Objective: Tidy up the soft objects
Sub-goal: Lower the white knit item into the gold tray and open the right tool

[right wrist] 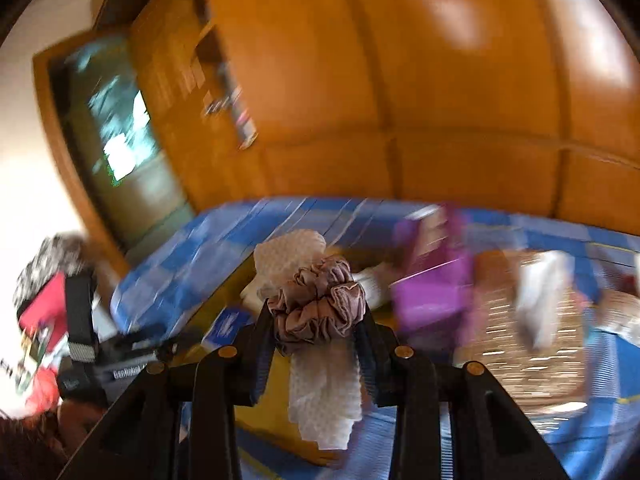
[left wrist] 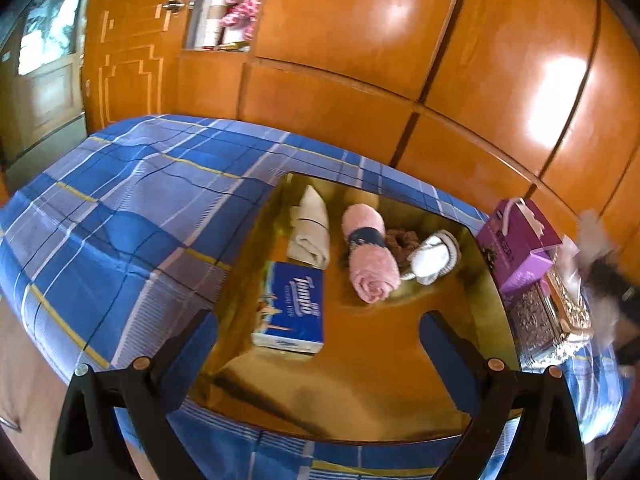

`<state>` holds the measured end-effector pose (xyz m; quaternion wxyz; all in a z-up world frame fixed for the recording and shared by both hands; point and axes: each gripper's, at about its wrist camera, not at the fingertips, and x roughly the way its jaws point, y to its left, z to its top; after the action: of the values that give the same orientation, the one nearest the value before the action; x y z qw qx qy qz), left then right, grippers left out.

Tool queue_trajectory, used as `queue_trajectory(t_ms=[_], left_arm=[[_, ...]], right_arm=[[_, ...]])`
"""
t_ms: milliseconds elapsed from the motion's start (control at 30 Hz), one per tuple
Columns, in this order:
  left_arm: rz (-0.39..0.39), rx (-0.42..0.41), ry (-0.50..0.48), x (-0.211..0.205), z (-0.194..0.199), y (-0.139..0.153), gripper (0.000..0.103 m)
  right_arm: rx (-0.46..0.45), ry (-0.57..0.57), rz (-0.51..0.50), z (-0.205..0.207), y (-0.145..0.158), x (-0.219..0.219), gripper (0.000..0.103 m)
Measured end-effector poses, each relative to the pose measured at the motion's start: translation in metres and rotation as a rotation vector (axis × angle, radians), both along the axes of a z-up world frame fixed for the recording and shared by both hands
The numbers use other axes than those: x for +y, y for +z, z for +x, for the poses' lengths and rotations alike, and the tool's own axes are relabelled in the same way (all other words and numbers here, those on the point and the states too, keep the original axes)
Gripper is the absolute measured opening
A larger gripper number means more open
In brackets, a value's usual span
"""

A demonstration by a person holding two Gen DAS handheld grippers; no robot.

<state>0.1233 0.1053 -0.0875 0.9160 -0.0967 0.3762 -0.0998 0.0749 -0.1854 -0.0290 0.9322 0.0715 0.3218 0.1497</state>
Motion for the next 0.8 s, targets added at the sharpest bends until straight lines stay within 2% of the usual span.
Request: queue_trajectory(t_ms=[67,200,333,467,700,800], left_arm=[[-0.013,-0.002,0.030,0.009,-0.001,0.000,0.101],[-0.035,-0.005,0.071,0.026,-0.002,0.002,0.101],[-0.050,0.006,0.101,0.036,-0.001,0.001,0.101],[-0.071,0.019,0.104,0.038,0.000,-0.002,0.101],[-0.079,0.036,0.073,0.029,0.001,-0.006,0.101],[-0.076,0.045,0.070,0.028,0.002,-0.007,0.101]], right_arm=[[0.072,0.054,-0.026,0.017,-0.017,0.023,0.036],[0.188,0.126,-0.018,0.039,-0.049,0.058,0.036],[0.226,0.114,-0.084,0.045,-0.069,0.070,0.037],[0.271,0.014,-0.121,0.060,-0.080,0.057,0.037],[0.353,-0.262,-0.199,0.091,-0.091,0.040,0.040],[0.383,-0.315,-0.246,0.099,-0.097,0.043,0.042]])
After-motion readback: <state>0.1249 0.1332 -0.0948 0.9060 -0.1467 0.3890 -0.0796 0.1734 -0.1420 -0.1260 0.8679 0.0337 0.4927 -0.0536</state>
